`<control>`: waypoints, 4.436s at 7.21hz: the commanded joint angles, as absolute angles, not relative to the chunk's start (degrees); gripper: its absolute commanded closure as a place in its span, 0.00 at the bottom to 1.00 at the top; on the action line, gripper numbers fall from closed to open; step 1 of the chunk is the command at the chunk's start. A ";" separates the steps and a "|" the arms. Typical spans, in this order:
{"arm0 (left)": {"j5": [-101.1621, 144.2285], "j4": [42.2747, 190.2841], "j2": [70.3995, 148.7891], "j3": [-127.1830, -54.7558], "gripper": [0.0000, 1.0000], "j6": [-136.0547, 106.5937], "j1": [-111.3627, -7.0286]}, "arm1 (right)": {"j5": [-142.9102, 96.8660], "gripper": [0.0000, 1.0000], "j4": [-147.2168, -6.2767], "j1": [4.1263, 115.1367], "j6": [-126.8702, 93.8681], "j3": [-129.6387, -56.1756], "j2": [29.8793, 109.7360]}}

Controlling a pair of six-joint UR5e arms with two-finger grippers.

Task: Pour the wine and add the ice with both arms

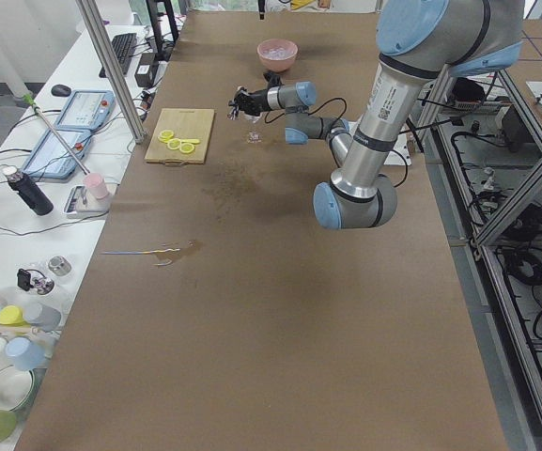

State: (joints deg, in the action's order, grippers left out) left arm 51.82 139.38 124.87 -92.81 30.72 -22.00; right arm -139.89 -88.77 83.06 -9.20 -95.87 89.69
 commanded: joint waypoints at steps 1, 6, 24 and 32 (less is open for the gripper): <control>50.64 138.09 124.72 -93.69 1.00 31.99 -21.80 | -139.83 0.00 -88.77 83.06 -9.23 -95.89 89.65; 47.82 125.98 125.68 -97.47 1.00 36.56 -20.13 | -139.83 0.00 -88.77 83.06 -9.23 -96.06 89.65; 56.68 160.91 101.96 -79.74 1.00 -51.29 -37.52 | -135.72 0.00 -79.30 82.71 -9.14 -93.16 86.75; 55.20 177.01 100.11 -67.33 1.00 -55.37 -37.09 | -135.18 0.00 -76.73 81.74 -11.51 -93.69 87.54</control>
